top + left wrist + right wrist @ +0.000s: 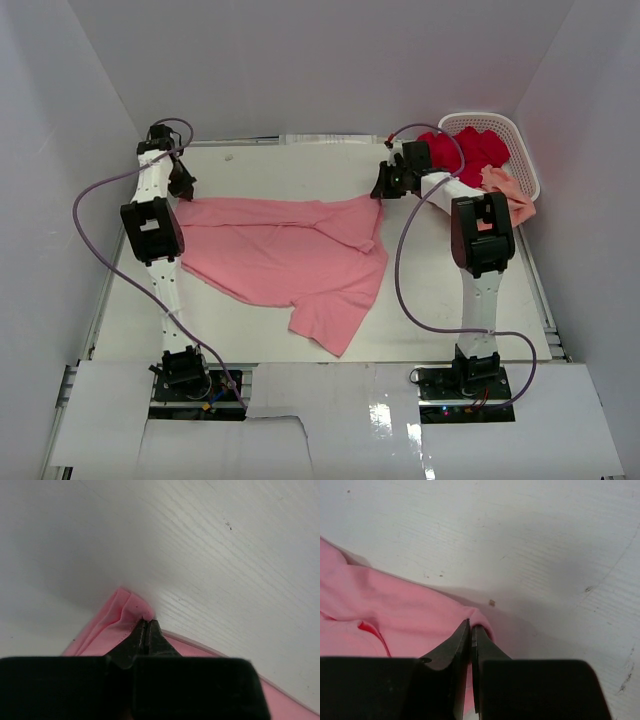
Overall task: Fold and stack the t-shirts
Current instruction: Fold the flattened tshirt in 1/3 of the way
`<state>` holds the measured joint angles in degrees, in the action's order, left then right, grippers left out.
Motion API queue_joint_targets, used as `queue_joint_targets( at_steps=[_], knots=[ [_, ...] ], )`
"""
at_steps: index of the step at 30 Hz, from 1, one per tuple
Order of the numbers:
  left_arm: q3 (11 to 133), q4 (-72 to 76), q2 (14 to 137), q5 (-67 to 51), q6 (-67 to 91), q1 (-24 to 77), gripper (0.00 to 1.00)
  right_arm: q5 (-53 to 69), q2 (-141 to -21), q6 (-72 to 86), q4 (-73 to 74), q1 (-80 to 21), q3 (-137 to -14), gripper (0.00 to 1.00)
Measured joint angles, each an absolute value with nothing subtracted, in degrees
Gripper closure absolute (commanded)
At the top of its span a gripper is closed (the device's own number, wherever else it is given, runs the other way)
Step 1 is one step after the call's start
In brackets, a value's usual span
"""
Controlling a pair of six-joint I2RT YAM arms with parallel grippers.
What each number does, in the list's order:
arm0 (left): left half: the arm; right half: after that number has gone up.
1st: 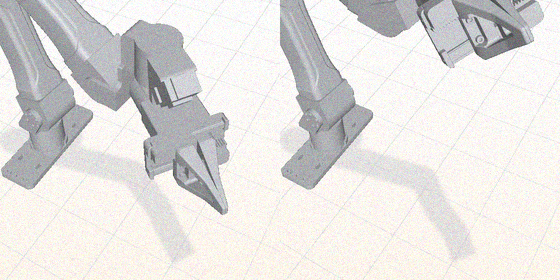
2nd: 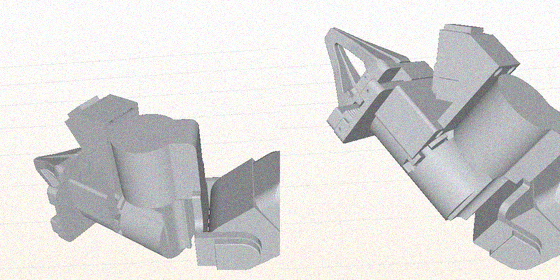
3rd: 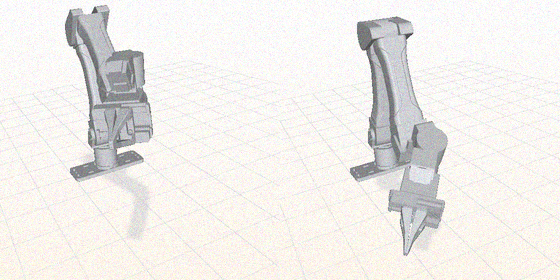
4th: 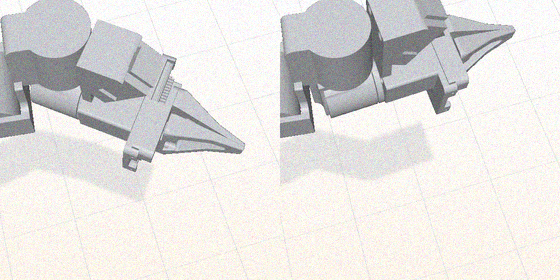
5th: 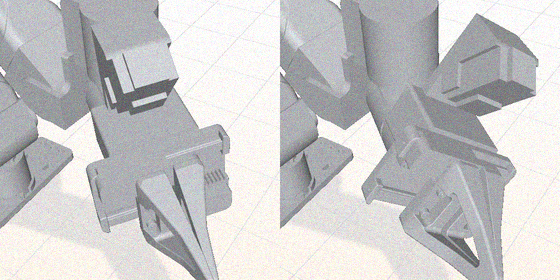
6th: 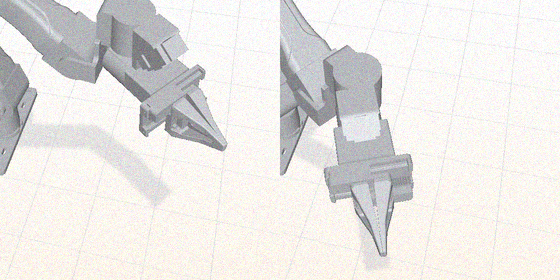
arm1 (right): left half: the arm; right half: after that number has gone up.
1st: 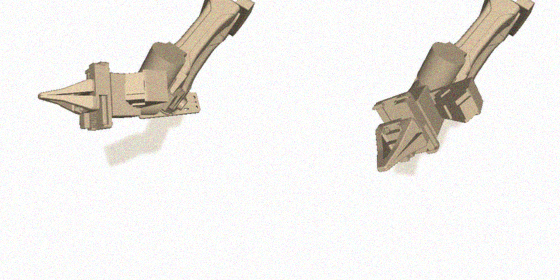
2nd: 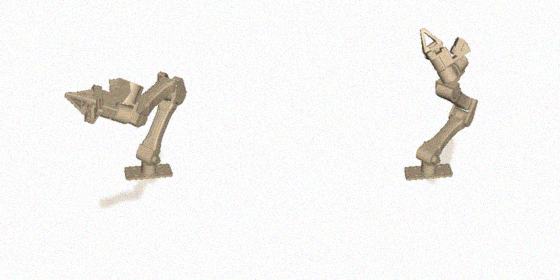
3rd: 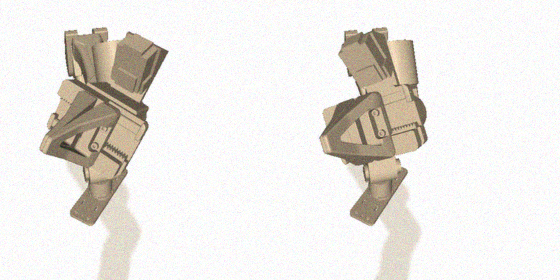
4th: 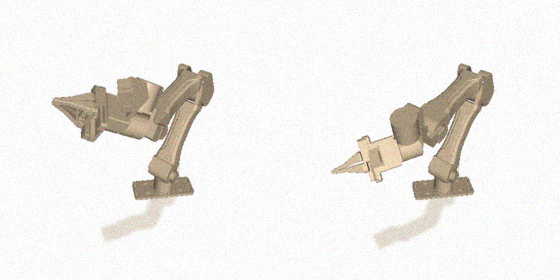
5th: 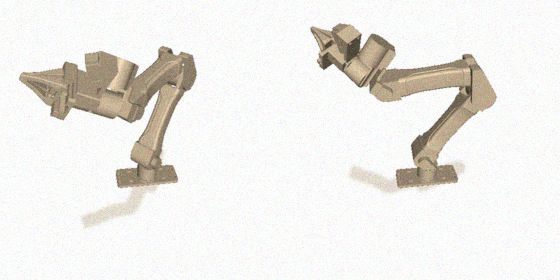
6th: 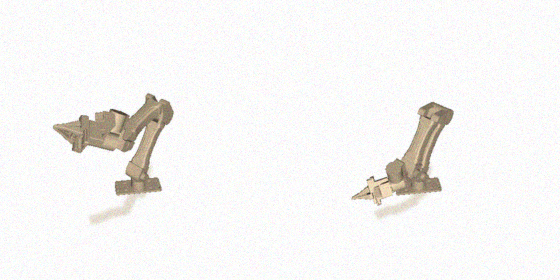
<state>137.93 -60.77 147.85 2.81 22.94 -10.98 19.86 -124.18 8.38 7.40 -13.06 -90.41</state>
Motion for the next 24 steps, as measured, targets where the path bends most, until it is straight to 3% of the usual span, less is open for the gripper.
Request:
queue_joint_targets(
  at_steps=[11, 24],
  knots=[
    [129.49, -51.57, 144.51, -5.8, 30.85, -12.82, 1.0, 20.18, -133.38, 9.08, 9.56, -10.5, -102.61, 0.92],
    [132.92, -43.13, 148.92, -16.47, 40.56, -12.4, 1.0, 24.82, -142.56, 11.62, 10.39, -5.74, -116.86, 0.92]
  ],
)
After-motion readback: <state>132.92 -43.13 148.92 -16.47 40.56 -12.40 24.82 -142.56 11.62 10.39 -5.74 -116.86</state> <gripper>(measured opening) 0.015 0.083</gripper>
